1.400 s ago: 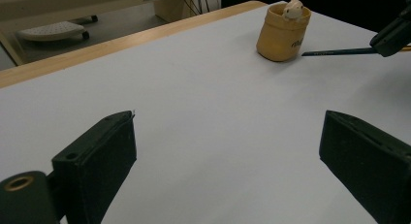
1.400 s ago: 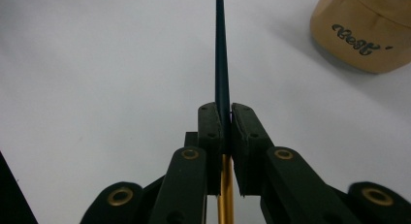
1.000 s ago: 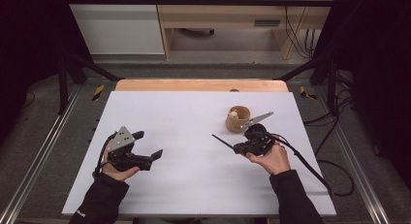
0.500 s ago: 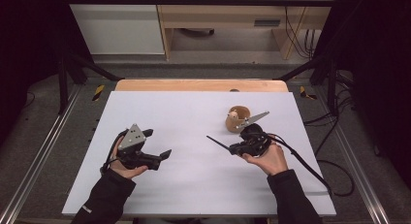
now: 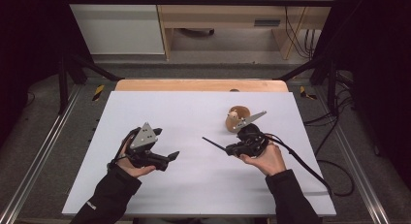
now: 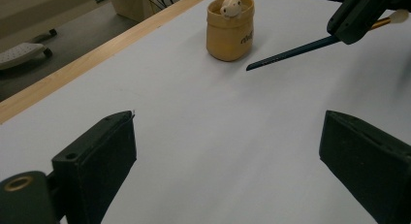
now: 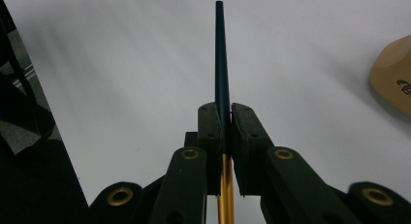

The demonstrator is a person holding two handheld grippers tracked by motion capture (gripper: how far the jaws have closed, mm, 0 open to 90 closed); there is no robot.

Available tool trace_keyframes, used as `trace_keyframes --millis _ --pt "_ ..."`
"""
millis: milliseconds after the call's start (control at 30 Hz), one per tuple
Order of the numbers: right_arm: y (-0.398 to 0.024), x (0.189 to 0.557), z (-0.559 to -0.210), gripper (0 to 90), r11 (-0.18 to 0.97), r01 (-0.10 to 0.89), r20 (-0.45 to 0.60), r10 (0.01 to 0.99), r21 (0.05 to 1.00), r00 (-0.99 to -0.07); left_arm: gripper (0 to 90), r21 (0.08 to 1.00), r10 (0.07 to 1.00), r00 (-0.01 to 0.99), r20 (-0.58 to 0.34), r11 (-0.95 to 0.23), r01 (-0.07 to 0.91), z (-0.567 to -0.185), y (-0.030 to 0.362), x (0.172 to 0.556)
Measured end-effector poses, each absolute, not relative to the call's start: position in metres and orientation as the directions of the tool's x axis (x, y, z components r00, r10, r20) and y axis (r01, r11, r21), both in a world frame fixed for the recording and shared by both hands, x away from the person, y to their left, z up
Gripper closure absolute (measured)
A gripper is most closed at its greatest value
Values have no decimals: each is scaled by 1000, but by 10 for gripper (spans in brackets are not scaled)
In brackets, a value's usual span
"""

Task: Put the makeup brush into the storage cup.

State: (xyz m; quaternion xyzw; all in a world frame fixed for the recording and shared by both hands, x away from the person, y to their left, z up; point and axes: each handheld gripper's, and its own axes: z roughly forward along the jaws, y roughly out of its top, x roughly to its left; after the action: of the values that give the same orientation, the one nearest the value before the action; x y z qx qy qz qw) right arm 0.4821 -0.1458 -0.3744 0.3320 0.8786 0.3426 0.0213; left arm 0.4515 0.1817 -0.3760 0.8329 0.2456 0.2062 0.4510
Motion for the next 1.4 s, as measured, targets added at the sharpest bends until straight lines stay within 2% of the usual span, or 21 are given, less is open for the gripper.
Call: trace_keyframes --millis 467,1400 --pt "-142 480 -376 834 563 557 200 571 611 -796 63 785 498 842 206 -598 161 -376 153 447" --pt "-130 474 -378 834 586 541 221 529 604 -820 107 726 398 874 278 -683 80 -388 119 443"
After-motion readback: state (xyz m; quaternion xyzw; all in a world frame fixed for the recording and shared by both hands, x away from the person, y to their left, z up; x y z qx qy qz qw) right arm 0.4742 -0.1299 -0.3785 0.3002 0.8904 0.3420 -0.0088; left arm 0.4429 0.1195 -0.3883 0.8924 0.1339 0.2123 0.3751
